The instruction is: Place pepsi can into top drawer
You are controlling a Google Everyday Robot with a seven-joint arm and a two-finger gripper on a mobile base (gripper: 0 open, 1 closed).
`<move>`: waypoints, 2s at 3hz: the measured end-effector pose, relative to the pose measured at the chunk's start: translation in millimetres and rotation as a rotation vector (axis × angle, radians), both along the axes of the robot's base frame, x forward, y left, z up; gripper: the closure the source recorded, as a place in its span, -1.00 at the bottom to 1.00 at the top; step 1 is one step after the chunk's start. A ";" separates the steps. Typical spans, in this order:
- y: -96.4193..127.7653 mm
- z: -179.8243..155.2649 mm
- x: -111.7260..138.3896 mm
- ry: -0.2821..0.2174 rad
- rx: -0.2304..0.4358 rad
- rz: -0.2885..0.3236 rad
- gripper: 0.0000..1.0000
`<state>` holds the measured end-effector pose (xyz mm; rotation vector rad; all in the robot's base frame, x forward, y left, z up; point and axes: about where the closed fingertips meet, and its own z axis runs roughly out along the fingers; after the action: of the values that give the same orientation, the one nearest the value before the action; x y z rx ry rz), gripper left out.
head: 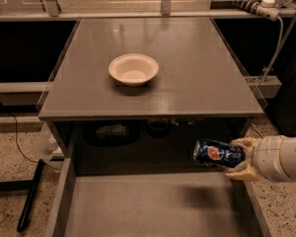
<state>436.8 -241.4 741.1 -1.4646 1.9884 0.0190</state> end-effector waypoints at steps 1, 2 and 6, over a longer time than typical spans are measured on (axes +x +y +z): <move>0.0 0.0 0.0 0.000 0.000 0.000 1.00; 8.5 3.5 8.2 -0.014 0.020 0.007 1.00; 120.2 -85.5 0.9 0.090 0.078 0.146 1.00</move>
Offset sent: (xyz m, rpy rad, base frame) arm 0.0187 0.0163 0.0065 0.0500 -0.0311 0.0105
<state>437.7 -121.2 655.6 -1.5795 1.9245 0.2268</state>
